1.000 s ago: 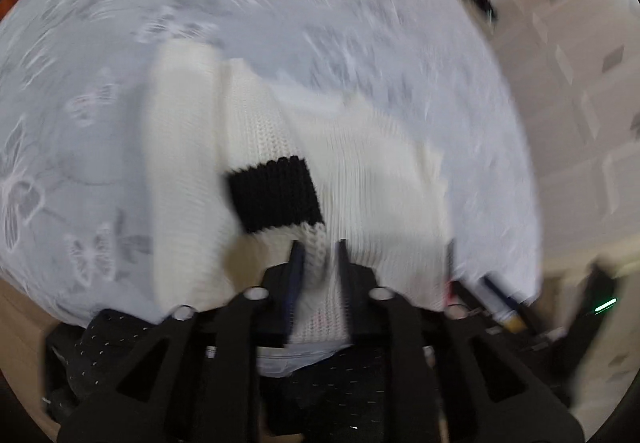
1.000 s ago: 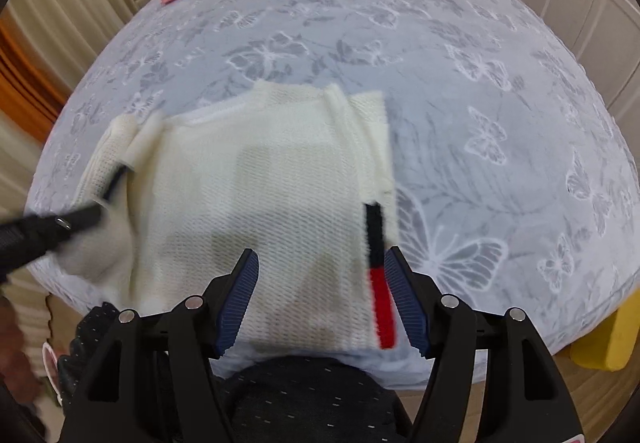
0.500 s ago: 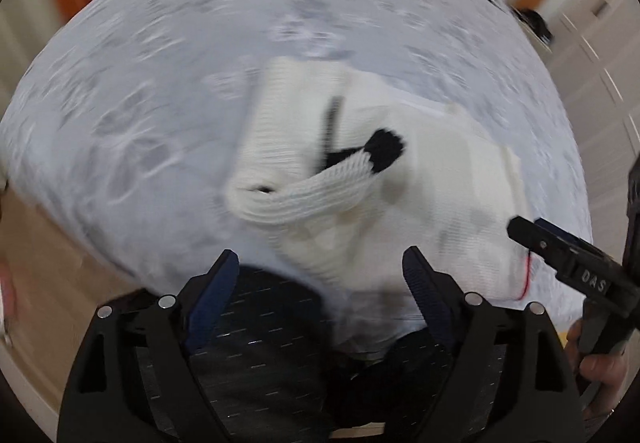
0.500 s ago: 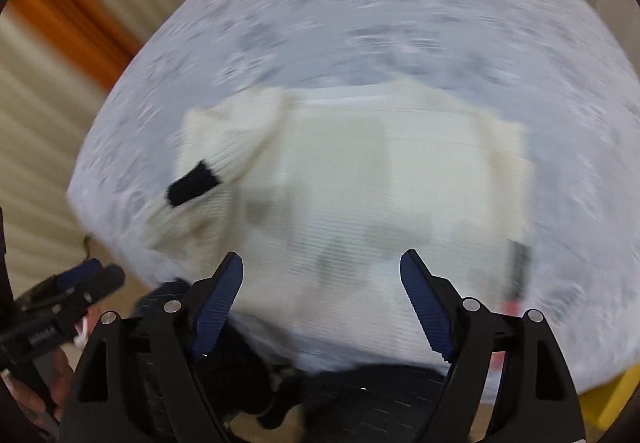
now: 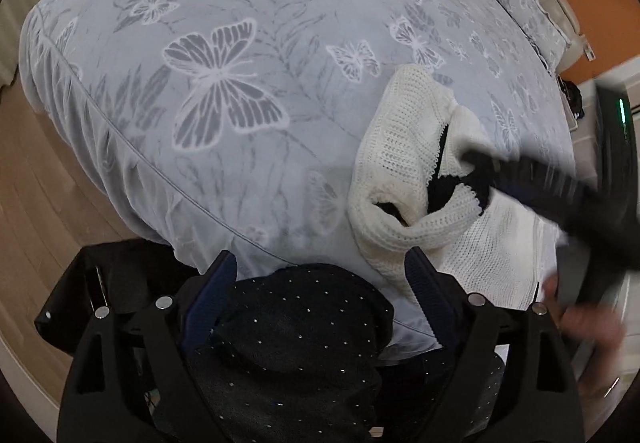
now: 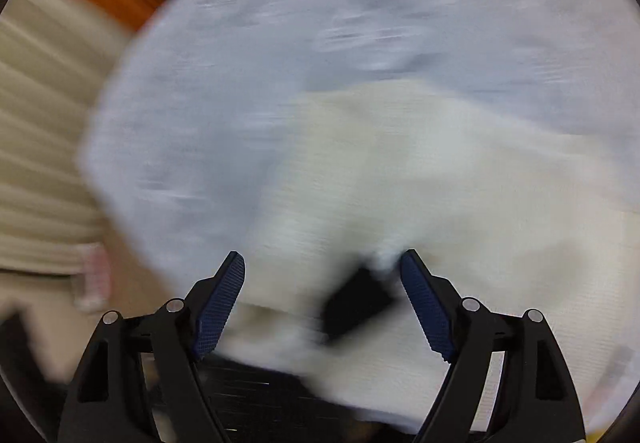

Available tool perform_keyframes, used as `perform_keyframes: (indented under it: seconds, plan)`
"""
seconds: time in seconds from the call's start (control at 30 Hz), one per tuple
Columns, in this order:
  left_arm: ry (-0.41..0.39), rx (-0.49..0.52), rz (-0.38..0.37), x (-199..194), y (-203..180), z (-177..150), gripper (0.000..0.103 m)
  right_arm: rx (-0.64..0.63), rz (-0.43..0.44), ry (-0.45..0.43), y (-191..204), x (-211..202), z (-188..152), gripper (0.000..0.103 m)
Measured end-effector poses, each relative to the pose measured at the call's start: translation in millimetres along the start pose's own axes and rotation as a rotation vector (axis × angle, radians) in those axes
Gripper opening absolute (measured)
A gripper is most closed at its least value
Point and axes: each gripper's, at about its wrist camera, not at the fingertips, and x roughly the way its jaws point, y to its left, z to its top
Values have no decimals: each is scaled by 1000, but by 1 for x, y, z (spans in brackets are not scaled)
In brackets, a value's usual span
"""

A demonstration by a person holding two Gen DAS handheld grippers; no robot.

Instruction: Fold small clothes

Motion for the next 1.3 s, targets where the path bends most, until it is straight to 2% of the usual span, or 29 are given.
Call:
perform_keyframes:
  seconds: [0.03, 0.07, 0.17, 0.23, 0.3, 0.37, 0.43, 0.53, 0.6, 0.63, 0.67, 0.73, 0.8, 0.87, 0.9, 0.93, 0.97, 1.0, 1.07, 1.17, 1.2, 1.27, 1.3]
  plan:
    - [3, 0, -11, 1, 1, 0, 84, -34, 24, -12, 12, -2, 4, 74]
    - [10, -1, -20, 2, 2, 0, 84, -73, 12, -39, 26, -7, 7, 74]
    - [34, 4, -42, 6, 5, 2, 84, -146, -218, -160, 37, -38, 2, 76]
    - [26, 14, -49, 7, 7, 2, 87, -128, -394, -172, 14, -51, -12, 77]
    - [20, 30, -39, 13, 7, 3, 87, -81, -471, -174, -11, -63, -29, 77]
    - [40, 44, -36, 25, 3, 5, 87, 0, -487, -170, -39, -76, -51, 77]
    - [70, 21, -85, 44, -1, 10, 88, 72, -472, -172, -58, -83, -69, 77]
    - [118, -68, -115, 76, 1, 18, 88, 169, -388, -147, -83, -79, -84, 77]
    - [168, -145, -123, 96, 7, 21, 83, 174, -374, -127, -88, -66, -73, 77]
    - [200, -188, -141, 105, 11, 21, 74, 156, -377, -123, -86, -59, -64, 77]
    - [240, -231, -159, 113, 15, 21, 71, 122, -405, -107, -83, -46, -49, 77]
    - [249, -254, -161, 115, 17, 21, 70, 58, -460, -66, -74, -19, -19, 73]
    - [244, -234, -142, 113, 15, 20, 71, 8, -483, -5, -64, 9, 8, 70]
    - [235, -205, -104, 110, 12, 18, 74, 0, -360, 33, -47, 26, 31, 65]
    - [236, -203, -95, 110, 12, 17, 76, 8, -205, -2, -32, 21, 43, 64]
    - [236, -206, -81, 109, 13, 17, 78, 8, -97, -46, -22, 12, 49, 62]
    - [235, -211, -79, 108, 13, 18, 78, 6, -14, -93, -13, 0, 53, 62]
    - [236, -211, -83, 107, 14, 17, 79, 4, 20, -141, -7, -16, 55, 62]
    - [239, -198, -69, 109, 16, 19, 83, -1, -46, -179, -7, -35, 52, 63]
    - [228, -161, -48, 112, 12, 21, 84, -33, -286, -209, -27, -55, 30, 63]
    - [231, -159, -45, 113, 12, 22, 84, -36, -394, -188, -39, -54, 19, 63]
    - [232, -170, -43, 117, 12, 23, 85, -37, -538, -128, -64, -41, 1, 63]
    - [231, -173, -40, 118, 12, 23, 86, -32, -584, -101, -70, -31, -2, 62]
